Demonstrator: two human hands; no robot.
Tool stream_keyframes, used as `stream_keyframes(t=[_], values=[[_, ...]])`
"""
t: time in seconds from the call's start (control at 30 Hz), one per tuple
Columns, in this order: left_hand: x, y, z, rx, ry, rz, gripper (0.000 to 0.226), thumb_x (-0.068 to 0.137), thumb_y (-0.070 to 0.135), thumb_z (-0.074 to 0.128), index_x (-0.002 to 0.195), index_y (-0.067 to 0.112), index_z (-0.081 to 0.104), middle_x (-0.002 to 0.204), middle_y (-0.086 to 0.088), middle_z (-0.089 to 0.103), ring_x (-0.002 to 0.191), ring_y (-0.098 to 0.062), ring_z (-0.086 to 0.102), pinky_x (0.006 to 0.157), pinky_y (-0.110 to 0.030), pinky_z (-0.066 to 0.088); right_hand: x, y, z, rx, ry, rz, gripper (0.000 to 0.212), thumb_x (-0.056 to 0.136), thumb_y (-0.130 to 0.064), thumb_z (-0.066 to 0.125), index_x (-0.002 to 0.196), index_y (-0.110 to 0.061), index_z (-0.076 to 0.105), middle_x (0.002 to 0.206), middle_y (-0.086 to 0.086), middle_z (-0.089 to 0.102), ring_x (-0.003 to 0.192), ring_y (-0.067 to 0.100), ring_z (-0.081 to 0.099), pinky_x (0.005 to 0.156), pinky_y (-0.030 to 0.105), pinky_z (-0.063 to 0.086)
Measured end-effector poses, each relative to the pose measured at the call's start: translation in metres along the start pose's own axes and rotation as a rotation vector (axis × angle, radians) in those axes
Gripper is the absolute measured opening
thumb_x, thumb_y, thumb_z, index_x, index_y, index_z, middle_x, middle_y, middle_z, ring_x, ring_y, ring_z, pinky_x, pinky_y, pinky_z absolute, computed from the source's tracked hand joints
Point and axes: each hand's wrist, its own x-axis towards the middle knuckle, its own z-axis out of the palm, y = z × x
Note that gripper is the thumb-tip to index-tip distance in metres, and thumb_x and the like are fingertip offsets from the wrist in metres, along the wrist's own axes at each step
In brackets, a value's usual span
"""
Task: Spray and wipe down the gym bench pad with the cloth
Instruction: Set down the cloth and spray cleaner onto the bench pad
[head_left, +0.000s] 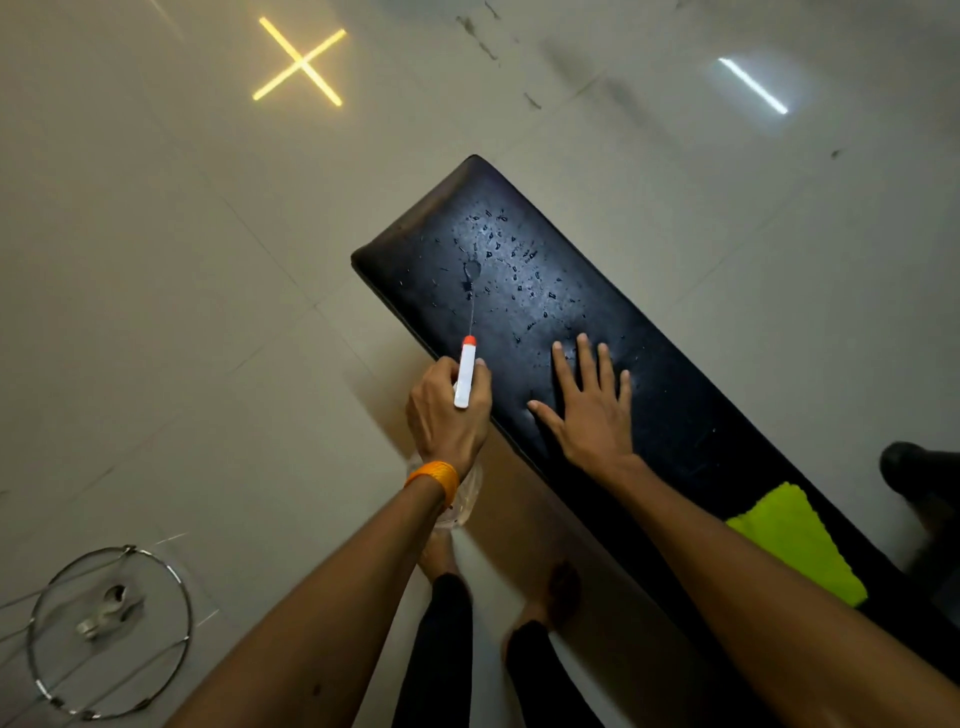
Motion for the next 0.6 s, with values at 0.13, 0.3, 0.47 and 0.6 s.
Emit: stream_keyframes(t=[0.13, 0.3, 0.47, 0.6], values=[[0.001, -0.003, 0.003, 0.019, -0.028, -0.076, 0.056, 0.084, 0.064, 0.046, 0.065, 0.012, 0.058, 0.058, -0.002, 0.058, 0.056, -0.03, 0.058, 0.057, -0.048, 0.054, 0.001, 0.0, 0.002, -0.01, 0.002, 0.002, 0.084, 0.096, -0.074, 0.029, 0.161, -0.034, -0.007, 0.17, 0.002, -0.016, 0.156, 0.027, -0.016, 0.125, 0.057, -0.003], [-0.01, -0.012, 0.007, 0.002, -0.136, -0.001, 0.053, 0.087, 0.062, 0.05, 0.067, 0.014, 0.056, 0.058, -0.003, 0.06, 0.055, -0.028, 0.06, 0.057, -0.05, 0.053, 0.001, 0.0, -0.003, 0.022, -0.012, 0.003, 0.085, 0.096, -0.072, 0.035, 0.161, -0.035, -0.005, 0.17, 0.002, -0.015, 0.157, 0.027, -0.015, 0.125, 0.056, -0.002], [-0.028, -0.008, 0.009, -0.013, -0.21, 0.063, 0.046, 0.086, 0.061, 0.051, 0.066, 0.02, 0.054, 0.057, 0.002, 0.057, 0.054, -0.02, 0.057, 0.055, -0.045, 0.05, -0.013, 0.007, -0.004, 0.039, 0.014, 0.062, 0.089, 0.096, -0.072, 0.036, 0.162, -0.028, -0.004, 0.171, 0.004, -0.01, 0.157, 0.027, -0.011, 0.127, 0.054, 0.002], [-0.033, -0.003, 0.016, 0.016, -0.218, 0.052, 0.049, 0.086, 0.058, 0.056, 0.063, 0.015, 0.053, 0.054, 0.001, 0.052, 0.053, -0.022, 0.051, 0.054, -0.044, 0.046, -0.029, 0.022, 0.001, 0.034, 0.016, 0.087, 0.089, 0.096, -0.071, 0.036, 0.162, -0.028, -0.004, 0.171, 0.004, -0.009, 0.157, 0.027, -0.011, 0.128, 0.053, 0.003]])
